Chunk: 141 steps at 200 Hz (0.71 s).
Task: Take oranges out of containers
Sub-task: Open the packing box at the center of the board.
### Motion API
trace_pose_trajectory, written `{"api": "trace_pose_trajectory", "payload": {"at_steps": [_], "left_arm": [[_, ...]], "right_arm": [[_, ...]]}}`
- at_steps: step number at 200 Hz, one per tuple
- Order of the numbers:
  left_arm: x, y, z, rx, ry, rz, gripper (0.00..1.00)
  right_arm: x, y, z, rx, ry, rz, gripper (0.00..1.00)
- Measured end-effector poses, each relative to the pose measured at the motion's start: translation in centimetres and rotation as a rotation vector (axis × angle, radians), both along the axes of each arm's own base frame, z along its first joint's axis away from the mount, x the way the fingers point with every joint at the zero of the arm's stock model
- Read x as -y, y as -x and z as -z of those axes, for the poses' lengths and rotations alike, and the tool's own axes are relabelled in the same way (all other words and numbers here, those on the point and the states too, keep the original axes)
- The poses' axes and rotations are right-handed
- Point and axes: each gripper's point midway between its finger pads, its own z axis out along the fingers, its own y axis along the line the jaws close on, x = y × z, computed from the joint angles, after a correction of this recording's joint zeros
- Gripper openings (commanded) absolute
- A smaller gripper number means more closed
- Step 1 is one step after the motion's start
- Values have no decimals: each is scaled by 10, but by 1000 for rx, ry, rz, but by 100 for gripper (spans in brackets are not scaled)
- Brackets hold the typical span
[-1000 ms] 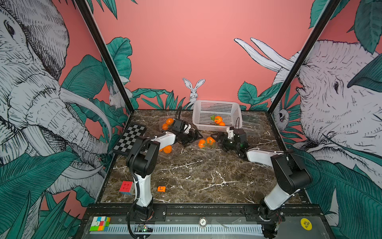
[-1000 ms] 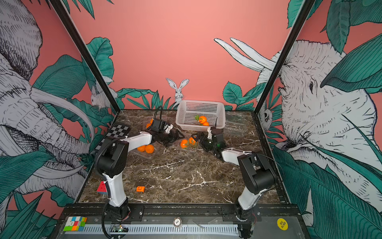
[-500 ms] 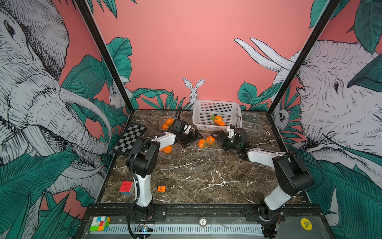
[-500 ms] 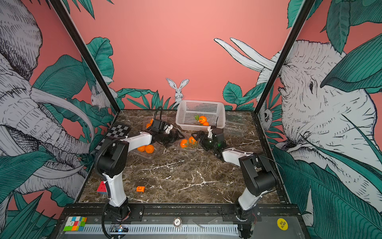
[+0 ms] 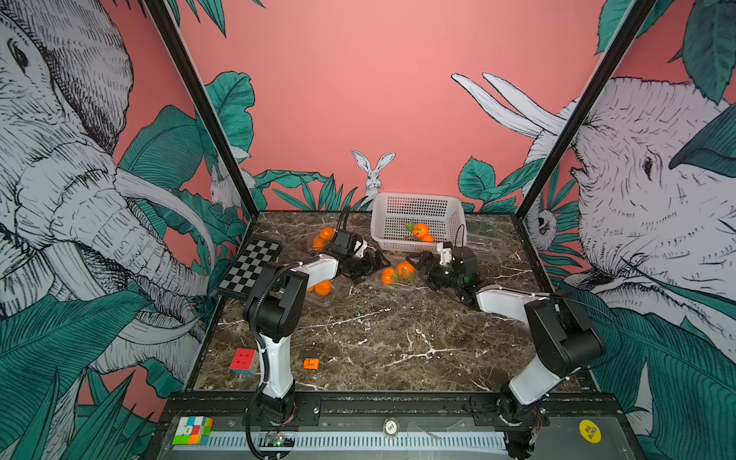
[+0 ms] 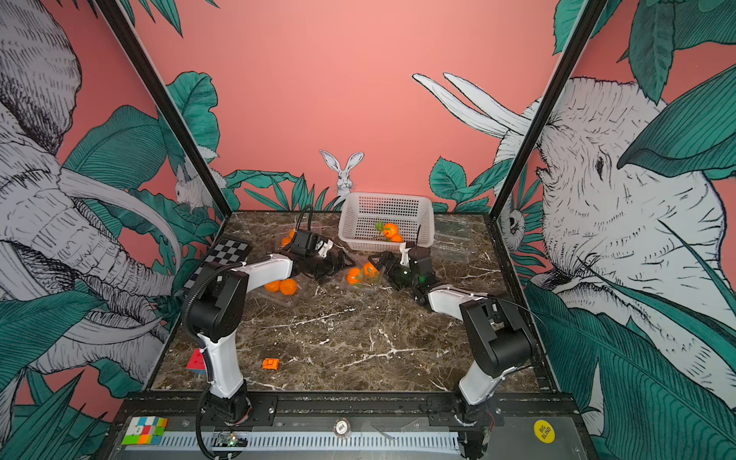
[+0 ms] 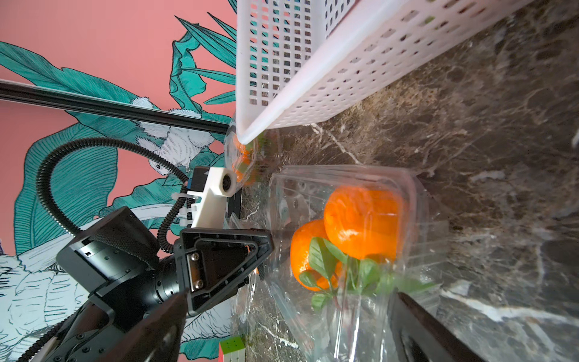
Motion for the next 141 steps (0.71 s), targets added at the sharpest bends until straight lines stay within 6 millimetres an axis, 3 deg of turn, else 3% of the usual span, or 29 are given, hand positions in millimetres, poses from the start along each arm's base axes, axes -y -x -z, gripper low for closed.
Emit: {"api": "trace_pose_trajectory", "payload": {"at_steps": [57,141], "left_arm": [[1,-2,-1,1,5,-12,99],[2,-7,-1,3,0,-50,99]], "right_arm": [[-1,4,11,-72,-86,42,99],[-14,3,-10,-90,-219,57,95]]}}
